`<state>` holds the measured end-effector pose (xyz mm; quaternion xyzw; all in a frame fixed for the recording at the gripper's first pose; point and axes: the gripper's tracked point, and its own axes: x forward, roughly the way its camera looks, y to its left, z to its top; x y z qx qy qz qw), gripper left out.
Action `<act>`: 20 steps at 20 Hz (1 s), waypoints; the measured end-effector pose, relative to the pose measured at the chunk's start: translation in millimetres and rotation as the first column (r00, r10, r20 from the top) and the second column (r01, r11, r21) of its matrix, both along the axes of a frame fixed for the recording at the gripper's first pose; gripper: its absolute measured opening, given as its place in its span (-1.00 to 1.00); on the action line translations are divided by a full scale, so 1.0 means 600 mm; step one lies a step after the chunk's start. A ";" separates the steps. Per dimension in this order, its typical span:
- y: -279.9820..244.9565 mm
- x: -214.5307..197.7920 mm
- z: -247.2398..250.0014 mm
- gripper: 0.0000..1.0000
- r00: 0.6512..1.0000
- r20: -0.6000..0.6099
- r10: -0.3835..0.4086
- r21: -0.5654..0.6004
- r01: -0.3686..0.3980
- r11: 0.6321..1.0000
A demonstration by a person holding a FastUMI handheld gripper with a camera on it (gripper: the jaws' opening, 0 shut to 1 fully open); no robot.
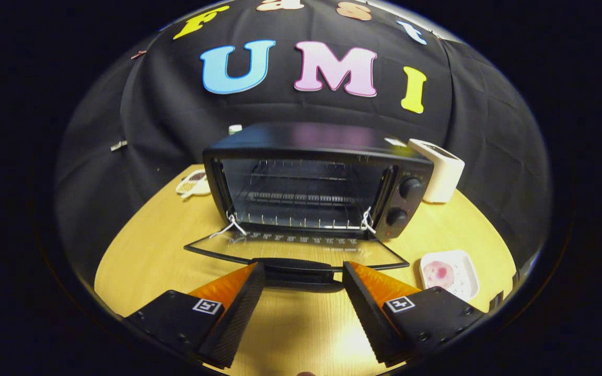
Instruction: Open the toaster oven, put the food inside, and close the toaster oven door.
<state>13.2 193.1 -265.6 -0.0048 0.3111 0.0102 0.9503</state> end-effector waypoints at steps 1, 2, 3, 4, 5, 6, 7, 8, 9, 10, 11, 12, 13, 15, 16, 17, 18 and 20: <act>0.002 -0.010 -0.021 0.96 0.999 -0.046 0.005 0.009 -0.004 1.000; 0.002 -0.020 -0.041 0.96 0.996 -0.089 0.012 0.018 -0.010 1.000; -0.001 -0.031 -0.053 0.96 0.993 -0.114 0.018 0.009 -0.017 1.000; -0.011 -0.028 -0.055 0.97 0.993 -0.114 0.023 -0.008 -0.024 1.000; -0.017 -0.021 -0.047 0.97 0.995 -0.095 0.034 -0.014 -0.035 0.999; -0.021 -0.017 -0.035 0.97 0.996 -0.073 0.047 -0.016 -0.049 0.999; -0.027 -0.016 -0.025 0.96 0.996 -0.061 0.060 -0.019 -0.062 0.998; -0.035 -0.014 -0.016 0.96 0.996 -0.051 0.073 -0.019 -0.074 0.997; -0.045 -0.011 -0.004 0.96 0.996 -0.039 0.081 -0.017 -0.082 0.997; -0.059 -0.010 0.011 0.96 0.996 -0.023 0.082 -0.019 -0.083 0.996; -0.076 -0.009 0.028 0.96 0.997 -0.004 0.082 -0.022 -0.082 0.996; -0.095 -0.008 0.045 0.96 0.996 0.016 0.083 -0.027 -0.082 0.996; -0.116 -0.008 0.064 0.96 0.996 0.038 0.084 -0.033 -0.083 0.996; -0.158 0.000 0.096 0.96 0.992 0.084 0.093 -0.044 -0.089 0.995; -0.181 0.002 0.109 0.96 0.990 0.099 0.096 -0.051 -0.091 0.995; -0.205 0.004 0.119 0.96 0.989 0.109 0.098 -0.057 -0.092 0.994; -0.228 0.005 0.128 0.96 0.988 0.117 0.100 -0.061 -0.093 0.994; -0.275 0.009 0.140 0.96 0.987 0.128 0.096 -0.064 -0.088 0.994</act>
